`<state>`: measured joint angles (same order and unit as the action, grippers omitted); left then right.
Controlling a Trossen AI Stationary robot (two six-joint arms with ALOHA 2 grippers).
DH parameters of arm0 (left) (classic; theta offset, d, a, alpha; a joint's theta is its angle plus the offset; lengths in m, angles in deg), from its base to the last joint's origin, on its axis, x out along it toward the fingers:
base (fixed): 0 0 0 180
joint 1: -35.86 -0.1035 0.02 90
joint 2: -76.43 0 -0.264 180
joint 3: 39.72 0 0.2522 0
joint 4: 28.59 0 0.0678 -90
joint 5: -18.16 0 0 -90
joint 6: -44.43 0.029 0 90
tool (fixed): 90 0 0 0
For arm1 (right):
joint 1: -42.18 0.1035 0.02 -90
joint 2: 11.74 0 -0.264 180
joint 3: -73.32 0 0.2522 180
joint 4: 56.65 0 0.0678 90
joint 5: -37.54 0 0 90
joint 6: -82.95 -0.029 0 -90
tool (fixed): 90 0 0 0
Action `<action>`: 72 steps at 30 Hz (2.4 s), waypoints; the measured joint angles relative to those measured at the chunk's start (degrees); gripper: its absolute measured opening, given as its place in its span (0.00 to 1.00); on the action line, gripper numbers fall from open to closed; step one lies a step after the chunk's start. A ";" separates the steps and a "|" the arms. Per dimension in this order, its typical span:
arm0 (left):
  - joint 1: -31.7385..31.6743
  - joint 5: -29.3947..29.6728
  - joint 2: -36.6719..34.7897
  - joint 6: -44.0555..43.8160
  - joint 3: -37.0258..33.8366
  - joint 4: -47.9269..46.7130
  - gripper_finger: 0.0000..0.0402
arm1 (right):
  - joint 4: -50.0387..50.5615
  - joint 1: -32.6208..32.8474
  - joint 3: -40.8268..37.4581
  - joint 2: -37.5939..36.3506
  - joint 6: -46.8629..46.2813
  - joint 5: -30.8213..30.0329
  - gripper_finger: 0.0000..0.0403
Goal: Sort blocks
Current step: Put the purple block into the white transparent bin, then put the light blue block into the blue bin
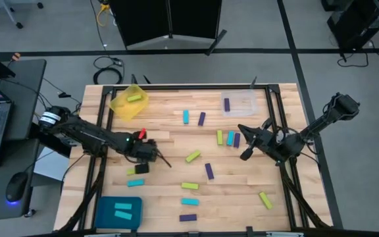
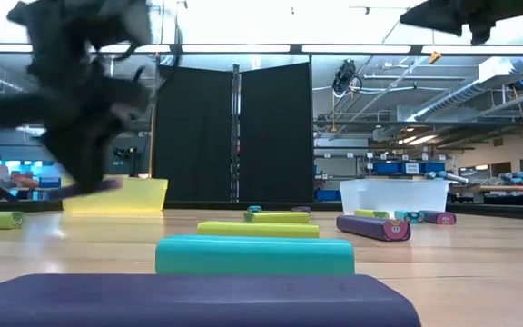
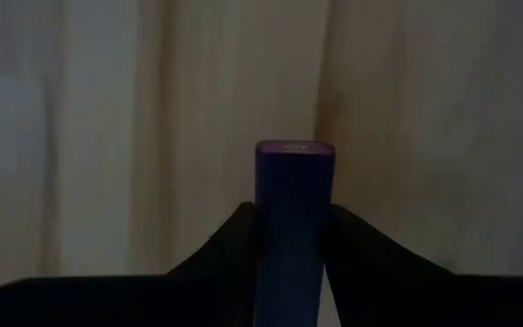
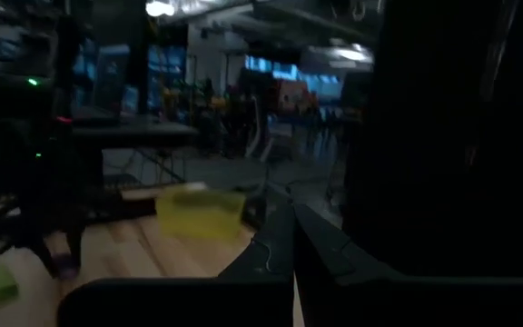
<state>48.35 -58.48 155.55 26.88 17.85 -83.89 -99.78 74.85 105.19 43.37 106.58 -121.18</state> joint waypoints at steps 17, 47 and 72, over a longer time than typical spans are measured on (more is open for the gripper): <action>-21.79 -1.59 23.45 11.99 26.56 51.30 0.25 | -18.75 4.39 4.12 -6.33 28.65 1.12 0.02; -29.90 -5.87 72.27 -2.15 90.86 42.97 0.55 | -18.47 11.47 6.08 -6.12 30.54 -0.39 0.02; -24.46 -5.10 41.62 18.77 68.55 42.75 0.03 | -18.40 17.68 6.08 -6.49 32.96 -2.38 0.02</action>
<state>23.89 -63.58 197.17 45.65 86.41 -41.14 -118.18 92.53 111.26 36.88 139.54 -123.56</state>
